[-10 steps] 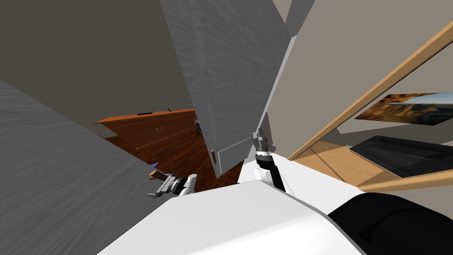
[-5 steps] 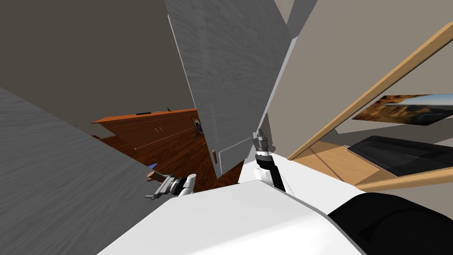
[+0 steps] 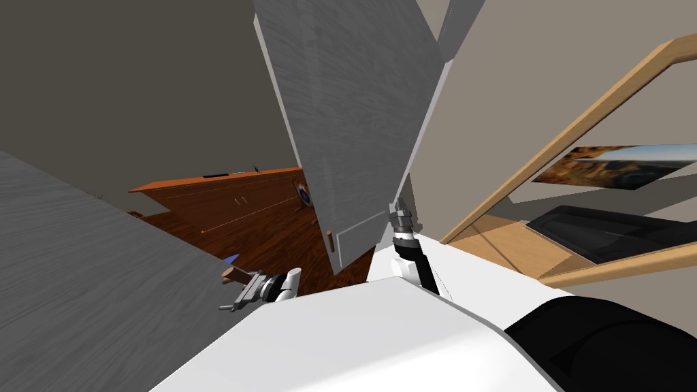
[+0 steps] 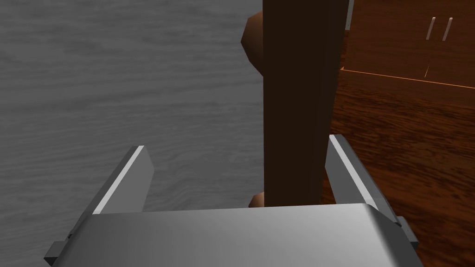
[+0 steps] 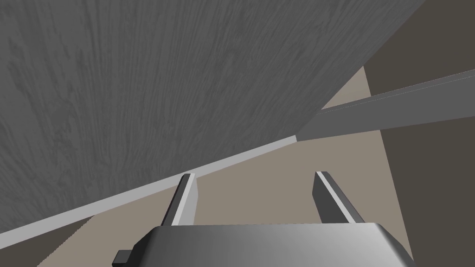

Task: Push the door open

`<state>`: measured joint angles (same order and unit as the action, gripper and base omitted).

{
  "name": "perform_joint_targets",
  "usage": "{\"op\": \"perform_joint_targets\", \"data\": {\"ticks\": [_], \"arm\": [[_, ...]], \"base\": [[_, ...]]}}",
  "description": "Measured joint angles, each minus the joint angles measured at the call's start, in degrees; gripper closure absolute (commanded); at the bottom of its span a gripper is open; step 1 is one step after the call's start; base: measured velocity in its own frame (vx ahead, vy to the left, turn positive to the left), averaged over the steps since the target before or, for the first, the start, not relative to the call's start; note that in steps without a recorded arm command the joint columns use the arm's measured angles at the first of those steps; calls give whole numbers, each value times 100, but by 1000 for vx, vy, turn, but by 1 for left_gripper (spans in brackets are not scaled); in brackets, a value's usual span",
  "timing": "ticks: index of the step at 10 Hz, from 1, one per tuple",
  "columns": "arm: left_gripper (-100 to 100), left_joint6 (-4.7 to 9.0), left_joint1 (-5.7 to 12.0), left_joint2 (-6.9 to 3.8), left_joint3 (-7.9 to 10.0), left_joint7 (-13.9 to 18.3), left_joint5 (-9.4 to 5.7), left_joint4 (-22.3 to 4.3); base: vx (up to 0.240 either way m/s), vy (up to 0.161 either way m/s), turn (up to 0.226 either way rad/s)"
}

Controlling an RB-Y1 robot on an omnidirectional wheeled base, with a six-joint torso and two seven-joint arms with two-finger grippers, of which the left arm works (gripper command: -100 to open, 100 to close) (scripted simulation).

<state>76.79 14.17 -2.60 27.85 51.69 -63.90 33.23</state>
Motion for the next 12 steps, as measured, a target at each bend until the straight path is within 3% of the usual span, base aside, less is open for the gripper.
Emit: {"op": "perform_joint_targets", "data": {"ticks": [1, 2, 5, 7, 8, 10, 11, 12], "arm": [[100, 80, 127, -67, 31, 68, -28, -253], [100, 96, 100, -49, 37, 66, -34, -194], [100, 362, 262, -89, 193, 156, -198, -525], [100, 402, 246, -74, 229, 110, -233, -436], [100, 395, 128, -1, 257, 18, -266, -192], [100, 503, 186, -9, 316, 60, -329, -336], [100, 538, 140, 64, 366, -33, -388, -181], [100, 572, 185, 36, 395, -39, -421, -251]], "base": [[4, 20, 4], [1, 42, -60], [19, 84, -93], [6, 47, -17], [8, 47, -48], [17, 73, -90], [6, 70, -50], [18, 63, -55]]}}
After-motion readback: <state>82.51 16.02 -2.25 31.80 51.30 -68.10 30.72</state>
